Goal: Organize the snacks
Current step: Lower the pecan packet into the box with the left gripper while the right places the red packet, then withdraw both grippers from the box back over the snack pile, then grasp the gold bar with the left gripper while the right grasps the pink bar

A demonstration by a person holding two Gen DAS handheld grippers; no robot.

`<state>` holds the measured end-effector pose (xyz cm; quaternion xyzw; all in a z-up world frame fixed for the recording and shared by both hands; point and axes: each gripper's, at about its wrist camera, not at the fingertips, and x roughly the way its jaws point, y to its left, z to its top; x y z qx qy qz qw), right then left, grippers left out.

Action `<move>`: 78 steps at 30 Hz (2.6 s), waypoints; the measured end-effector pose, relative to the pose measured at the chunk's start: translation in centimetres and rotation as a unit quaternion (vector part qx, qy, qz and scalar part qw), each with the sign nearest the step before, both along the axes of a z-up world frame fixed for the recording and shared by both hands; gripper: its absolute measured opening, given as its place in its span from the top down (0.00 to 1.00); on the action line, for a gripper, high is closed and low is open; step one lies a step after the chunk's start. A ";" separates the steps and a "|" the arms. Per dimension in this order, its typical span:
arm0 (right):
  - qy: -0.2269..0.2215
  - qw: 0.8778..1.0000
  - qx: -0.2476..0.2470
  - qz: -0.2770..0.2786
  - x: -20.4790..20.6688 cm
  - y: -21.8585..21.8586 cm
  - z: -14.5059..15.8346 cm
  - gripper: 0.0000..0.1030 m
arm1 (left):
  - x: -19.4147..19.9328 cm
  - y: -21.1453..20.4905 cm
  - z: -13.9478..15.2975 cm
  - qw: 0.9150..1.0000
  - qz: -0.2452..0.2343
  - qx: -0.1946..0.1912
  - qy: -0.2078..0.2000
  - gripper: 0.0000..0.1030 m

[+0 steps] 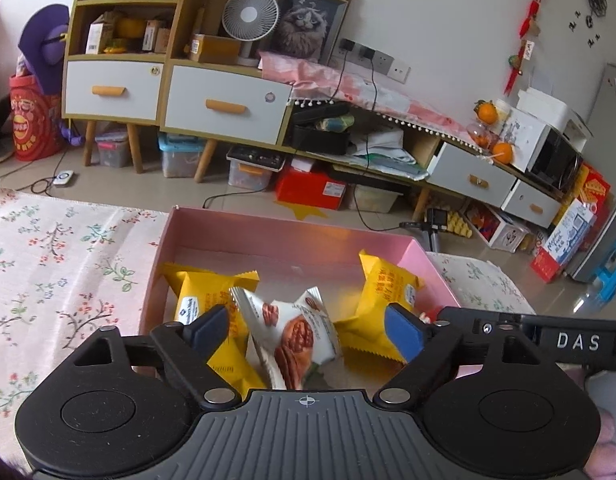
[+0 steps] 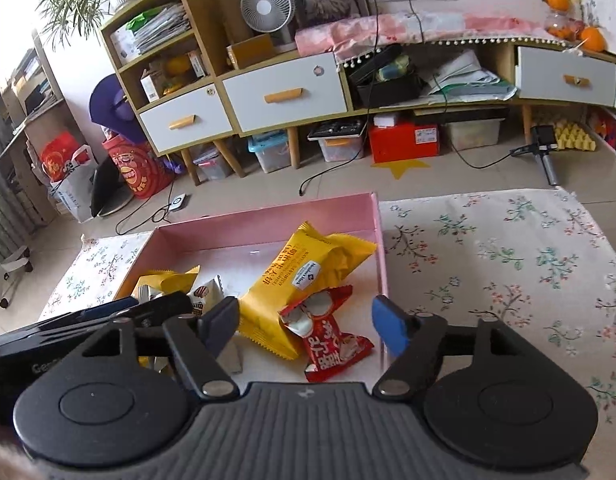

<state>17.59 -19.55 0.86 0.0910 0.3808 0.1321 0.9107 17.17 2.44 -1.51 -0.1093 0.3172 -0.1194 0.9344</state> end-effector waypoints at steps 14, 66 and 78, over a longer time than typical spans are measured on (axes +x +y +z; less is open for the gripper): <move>0.004 0.999 -0.053 -0.002 -3.9 0.4 1.8 0.03 | -6.4 0.4 3.1 0.999 -0.008 0.049 0.014 0.02; 0.053 0.987 -0.084 0.124 -11.3 2.6 -3.0 0.53 | -11.9 0.0 -4.4 0.985 -0.075 0.147 0.040 0.65; 0.050 0.977 -0.127 0.163 -13.0 3.2 -3.5 0.65 | -14.6 0.6 -3.8 0.977 -0.145 0.141 0.072 0.72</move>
